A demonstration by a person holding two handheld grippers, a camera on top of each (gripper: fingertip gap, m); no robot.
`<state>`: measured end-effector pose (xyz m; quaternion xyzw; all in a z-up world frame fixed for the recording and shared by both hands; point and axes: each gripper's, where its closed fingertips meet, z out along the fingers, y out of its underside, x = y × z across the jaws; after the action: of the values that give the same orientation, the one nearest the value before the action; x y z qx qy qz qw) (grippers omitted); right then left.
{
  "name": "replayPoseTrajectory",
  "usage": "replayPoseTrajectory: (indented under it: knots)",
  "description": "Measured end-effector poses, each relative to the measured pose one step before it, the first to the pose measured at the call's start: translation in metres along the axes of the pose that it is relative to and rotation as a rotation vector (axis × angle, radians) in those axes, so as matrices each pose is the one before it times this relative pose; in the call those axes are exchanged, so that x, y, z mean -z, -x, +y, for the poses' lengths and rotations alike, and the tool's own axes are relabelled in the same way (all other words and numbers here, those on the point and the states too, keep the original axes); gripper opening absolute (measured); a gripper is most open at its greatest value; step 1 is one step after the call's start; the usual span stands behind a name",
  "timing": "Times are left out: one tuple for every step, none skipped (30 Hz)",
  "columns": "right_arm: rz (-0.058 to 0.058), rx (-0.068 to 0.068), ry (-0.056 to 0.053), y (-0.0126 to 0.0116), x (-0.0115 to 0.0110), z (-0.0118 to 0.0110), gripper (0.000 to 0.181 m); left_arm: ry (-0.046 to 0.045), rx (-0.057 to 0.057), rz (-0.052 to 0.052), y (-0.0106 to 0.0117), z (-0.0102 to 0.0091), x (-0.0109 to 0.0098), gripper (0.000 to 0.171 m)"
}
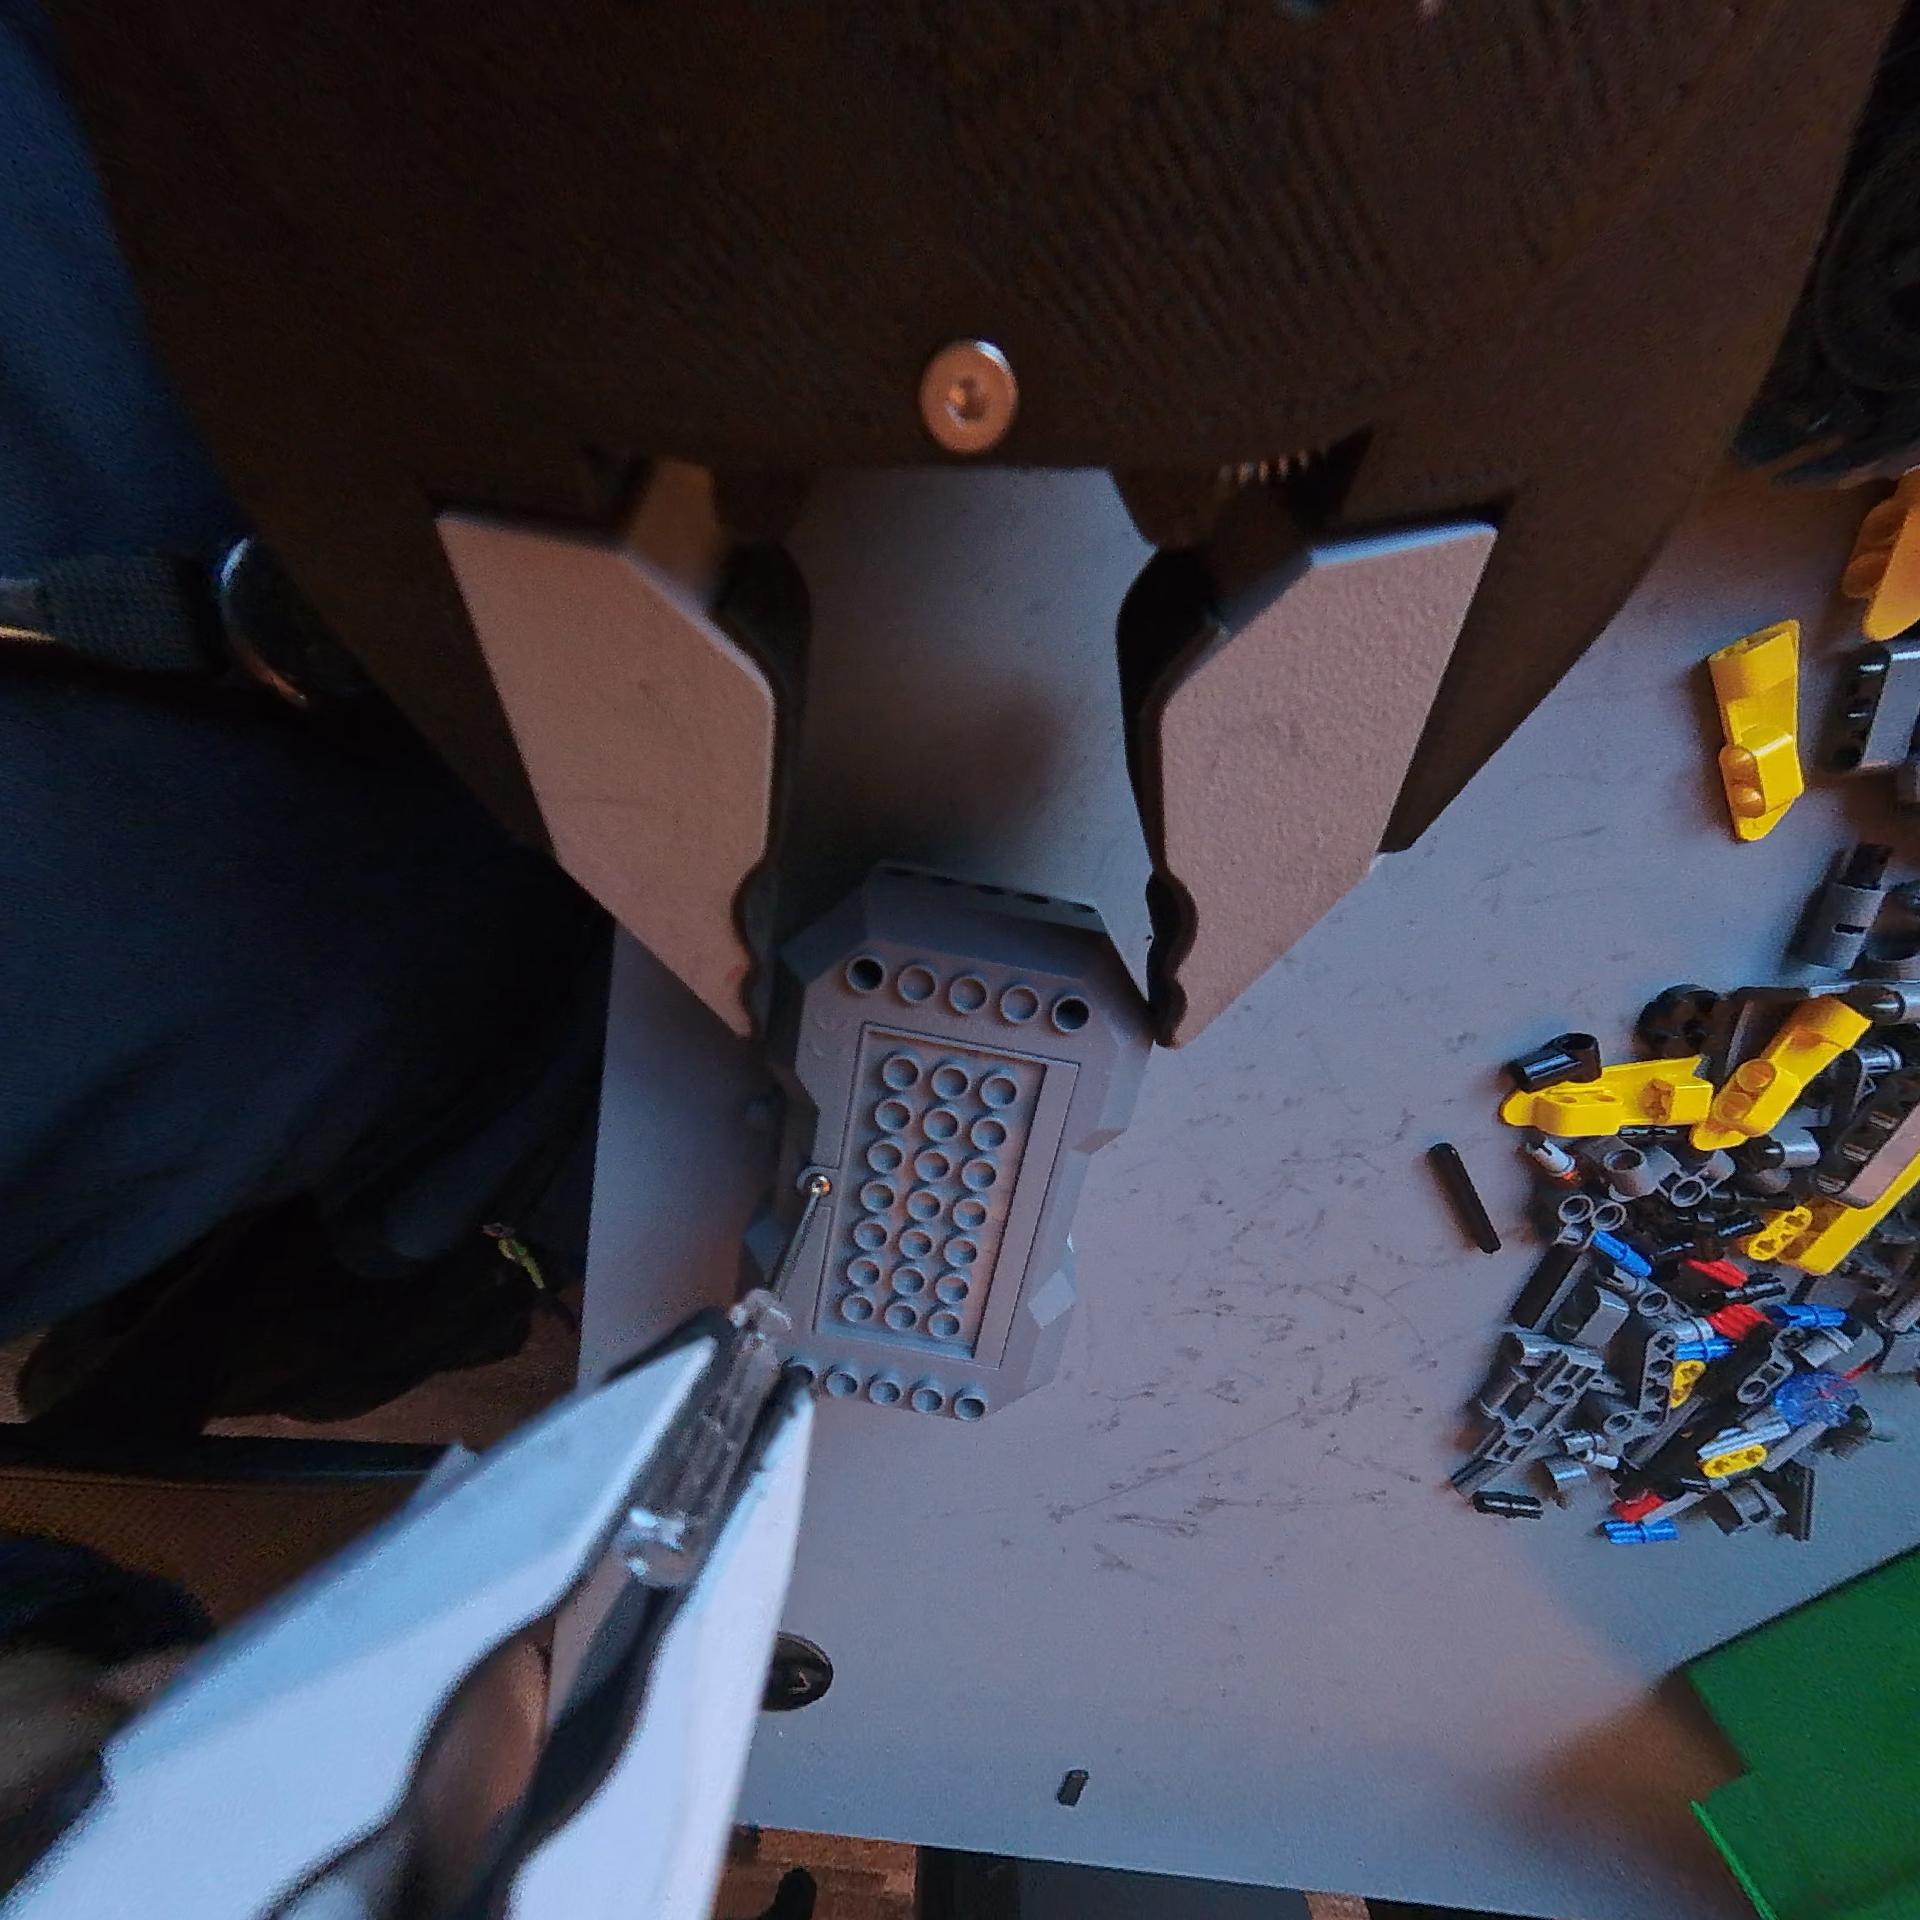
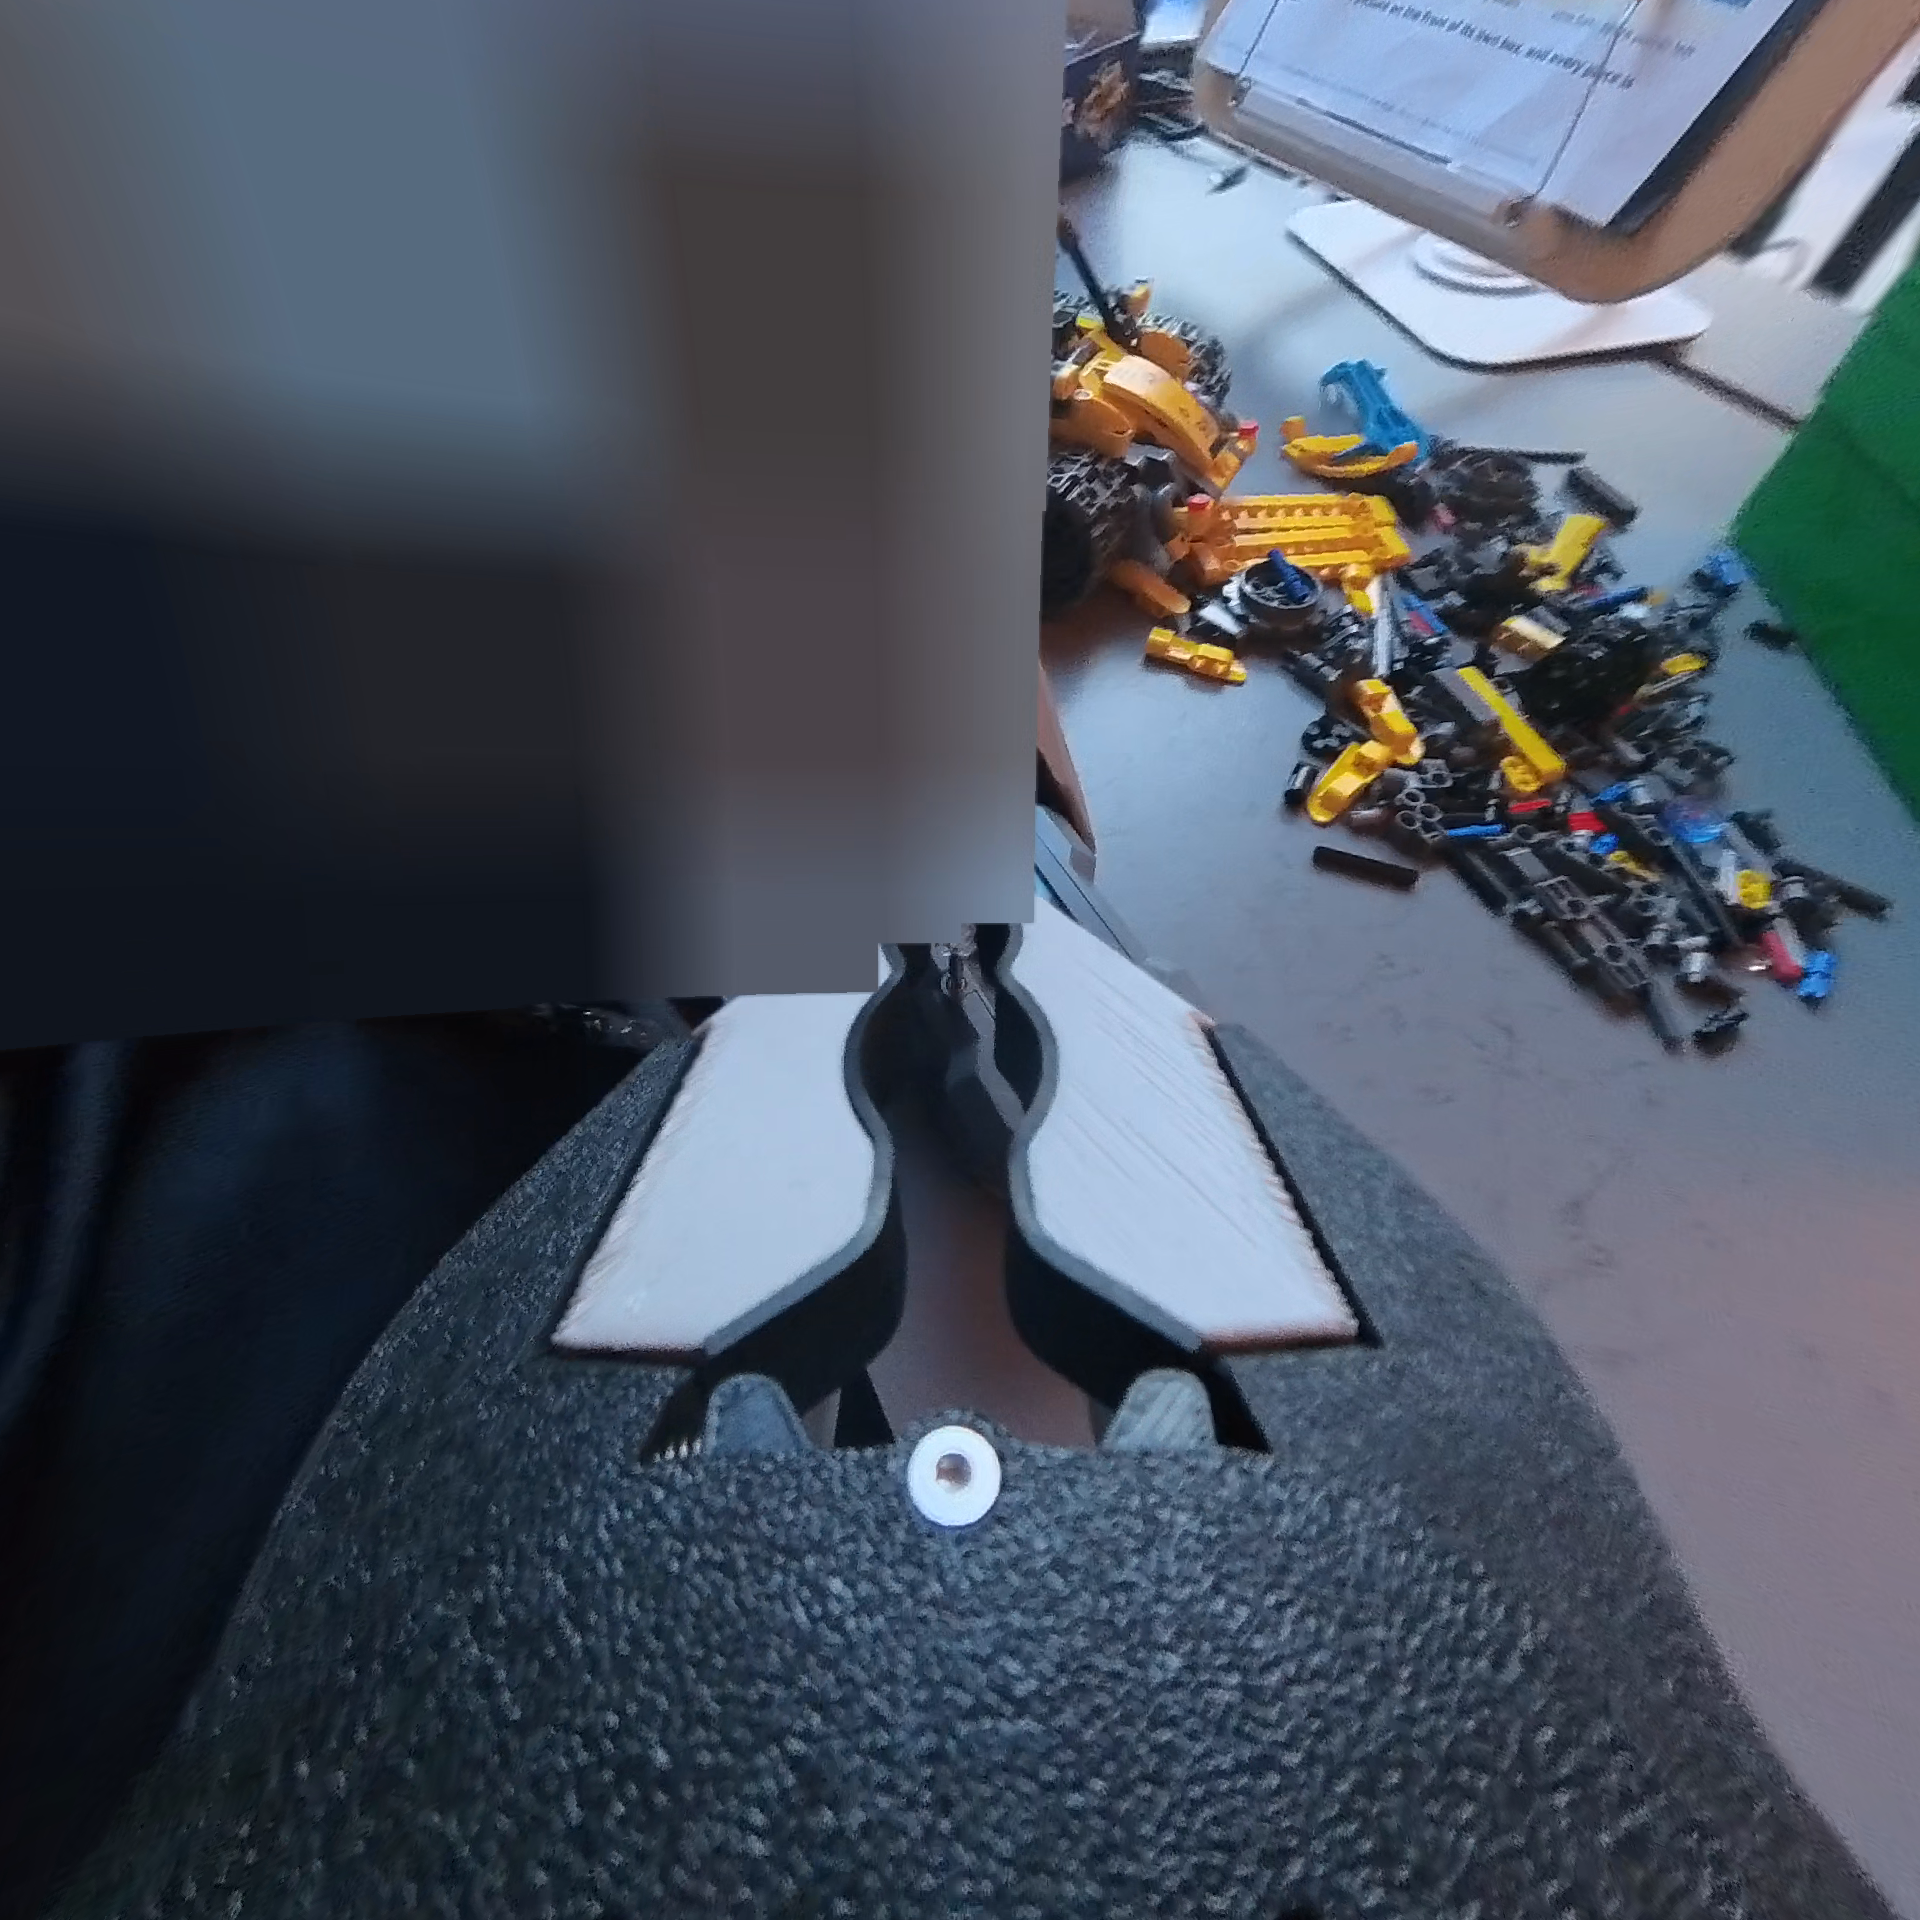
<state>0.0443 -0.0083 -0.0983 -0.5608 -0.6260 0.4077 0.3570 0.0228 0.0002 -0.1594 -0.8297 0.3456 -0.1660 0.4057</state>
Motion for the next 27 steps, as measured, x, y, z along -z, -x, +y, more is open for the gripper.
replayPoseTrajectory:
  knots:
    - [-0.0365, -0.0296, 0.0063, -0.00199, 0.00053, 0.00054, 0.007, 0.0, -0.0002, 0.0, 0.00001, 0.0, 0.0, 0.068]
    - [-0.0355, -0.0234, 0.007, -0.00205, 0.00029, 0.00037, 0.008, -0.00001, 0.0005, 0.0, 0.00003, 0.00004, 0.00005, 0.068]
    - [-0.0387, -0.0221, 0.0065, -0.00119, -0.00015, 0.00002, 0.008, 0.00007, 0.0005, 0.0003, 0.0, -0.00003, -0.00005, 0.068]
    - [-0.0308, -0.0133, 0.0081, -0.00149, -0.00027, 0.00005, 0.008, -0.00001, 0.0, 0.0, 0.00007, 0.00004, 0.00005, 0.068]
    - [-0.028, -0.0002, 0.0061, -0.00094, -0.00052, -0.0001, 0.008, 0.00007, -0.0003, -0.0003, -0.00007, 0.00001, 0.00001, 0.068]
    - [-0.0299, 0.0041, 0.0063, -0.00001, -0.00055, -0.00022, 0.008, 0.00013, -0.0009, -0.0007, 0.00002, 0.00002, 0.00001, 0.068]
    - [-0.029, 0.0143, 0.0052, 0.0, -0.00029, 0.00005, 0.008, 0.00008, -0.0017, -0.0012, 0.00001, 0.00001, 0.00001, 0.068]
    - [-0.0354, 0.0214, 0.0023, 0.00044, -0.00018, -0.00007, 0.008, 0.00004, -0.0012, -0.0007, -0.00004, -0.00004, -0.00005, 0.068]
    - [-0.0412, 0.0132, 0.0039, 0.00046, -0.00007, 0.00011, 0.008, -0.0001, 0.0009, 0.0012, -0.00003, 0.00003, 0.00005, 0.068]
    - [-0.043, 0.0076, 0.0064, 0.00005, -0.00001, -0.00007, 0.007, -0.00016, 0.0036, 0.0033, -0.00001, -0.00002, -0.00001, 0.068]
    - [-0.0446, 0.0138, 0.0114, 0.00043, -0.00012, -0.0002, 0.007, -0.00022, 0.0049, 0.0052, 0.00005, -0.00003, -0.00001, 0.068]
    - [-0.0365, 0.0289, 0.0148, 0.0, -0.00025, -0.00008, 0.007, -0.00011, 0.0027, 0.0042, 0.00008, -0.00002, 0.0, 0.068]
    - [-0.0331, 0.0365, 0.0168, 0.00055, -0.00078, -0.00046, 0.007, 0.00008, 0.0028, 0.0028, 0.00013, 0.00001, 0.00001, 0.068]
    - [-0.0299, 0.0359, 0.0187, 0.0008, -0.00103, -0.0006, 0.007, 0.00005, 0.0015, 0.0011, 0.00002, 0.0, 0.00001, 0.068]
    - [-0.0299, 0.0349, 0.0192, 0.00141, -0.00114, -0.00044, 0.007, 0.00003, -0.0012, -0.0009, -0.00008, 0.00001, 0.0, 0.068]
    - [-0.0284, 0.0423, 0.0165, 0.00165, -0.00084, -0.00013, 0.007, 0.00012, -0.0043, -0.0029, -0.00001, 0.00002, 0.0, 0.068]
    - [-0.0307, 0.0467, 0.011, 0.00184, -0.00019, 0.0001, 0.007, 0.00015, -0.0046, -0.0029, -0.00012, 0.00002, 0.0, 0.068]
    - [-0.0345, 0.0395, 0.0072, 0.00132, 0.00022, 0.00023, 0.007, -0.00002, -0.0025, -0.0017, -0.00008, 0.00004, 0.00005, 0.068]
    - [-0.0432, 0.0297, 0.0069, 0.00162, 0.00004, 0.00012, 0.007, -0.00009, -0.0006, 0.0017, -0.0002, -0.00001, -0.00001, 0.068]
    - [-0.0448, 0.0285, 0.0077, 0.00085, -0.0002, 0.00001, 0.007, -0.00024, -0.0049, 0.0074, -0.00083, -0.00003, -0.00002, 0.068]
    - [-0.0507, 0.0204, 0.0038, 0.00056, -0.00078, -0.0006, 0.007, 0.00009, -0.0043, 0.0036, -0.0002, -0.00007, -0.0001, 0.068]
    - [-0.0592, 0.0128, -0.0012, 0.00072, -0.00121, -0.00085, 0.007, 0.00001, -0.0023, 0.004, -0.00012, -0.00007, 0.00007, 0.068]
    - [-0.06, 0.012, -0.003, -0.00003, -0.00093, -0.00063, 0.007, -0.00008, -0.0029, 0.0041, -0.00038, 0.00007, -0.00007, 0.068]
    - [-0.0585, 0.0068, -0.0028, -0.00071, -0.00039, -0.00034, 0.007, 0.00004, -0.0047, -0.0001, -0.00009, 0.0, -0.00001, 0.068]
    - [-0.065, -0.0032, -0.0027, 0.00016, -0.0004, -0.00016, 0.007, -0.00005, -0.0014, 0.0016, -0.00006, 0.00004, 0.00005, 0.068]
    - [-0.0591, -0.0012, -0.0011, -0.00034, 0.00011, 0.00005, 0.007, -0.00008, -0.0012, 0.0036, -0.00027, -0.00001, 0.0, 0.068]
    - [-0.0477, 0.005, 0.0035, -0.00164, 0.0003, 0.00023, 0.007, 0.00005, -0.0049, 0.0034, -0.00041, 0.0, 0.0, 0.068]
